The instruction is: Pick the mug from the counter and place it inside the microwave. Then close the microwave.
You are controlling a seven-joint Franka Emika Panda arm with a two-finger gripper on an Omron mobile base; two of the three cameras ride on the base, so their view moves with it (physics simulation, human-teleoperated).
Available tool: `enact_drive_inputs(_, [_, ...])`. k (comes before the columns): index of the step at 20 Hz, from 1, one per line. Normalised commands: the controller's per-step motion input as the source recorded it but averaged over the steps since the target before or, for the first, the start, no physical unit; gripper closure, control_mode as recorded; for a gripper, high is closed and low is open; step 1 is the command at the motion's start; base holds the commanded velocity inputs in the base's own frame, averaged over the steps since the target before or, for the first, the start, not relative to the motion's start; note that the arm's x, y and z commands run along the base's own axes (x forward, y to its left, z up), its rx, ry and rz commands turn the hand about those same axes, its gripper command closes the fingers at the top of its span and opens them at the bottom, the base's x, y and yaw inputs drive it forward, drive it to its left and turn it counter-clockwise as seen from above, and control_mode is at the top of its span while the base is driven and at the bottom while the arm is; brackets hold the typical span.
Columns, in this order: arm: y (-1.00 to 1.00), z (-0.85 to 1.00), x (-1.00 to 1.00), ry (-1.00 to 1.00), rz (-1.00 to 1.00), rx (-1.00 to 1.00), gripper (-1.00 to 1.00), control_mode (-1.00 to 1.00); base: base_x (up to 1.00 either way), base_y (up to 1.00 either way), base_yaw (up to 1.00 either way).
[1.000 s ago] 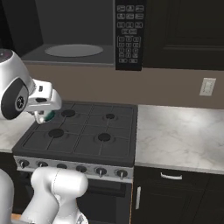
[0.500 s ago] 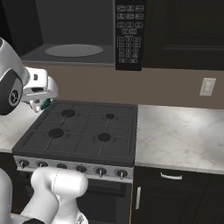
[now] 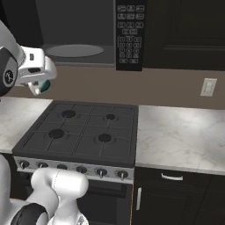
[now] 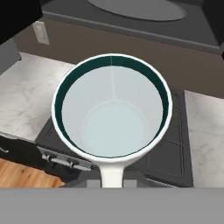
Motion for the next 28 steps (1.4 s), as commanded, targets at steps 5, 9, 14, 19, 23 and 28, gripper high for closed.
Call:
enact_drive_inputs(5, [0.0, 0.01, 0.67, -0.12, -0.07, 0.0, 1.0, -1.0, 0.0, 0.0, 0.0])
enact_drive_inputs(9, [0.0, 0.04, 0.71, -0.14, -0.06, 0.0, 1.0, -1.0, 0.0, 0.0, 0.0])
enact_drive_inputs(14, [0.0, 0.1, 0.28, -0.1, 0.0, 0.08, 1.0, -1.0, 0.0, 0.0, 0.0])
enact_drive_inputs(19, [0.0, 0.29, 0.0, -0.02, 0.03, 0.12, 1.0, -1.0, 0.0, 0.0, 0.0])
enact_drive_inputs(23, [0.0, 0.42, -0.01, 0.0, 0.06, 0.1, 1.0, -1.0, 0.0, 0.0, 0.0])
enact_drive_inputs(28, [0.0, 0.35, 0.0, 0.0, 0.03, 0.01, 1.0, -1.0, 0.0, 0.0, 0.0])
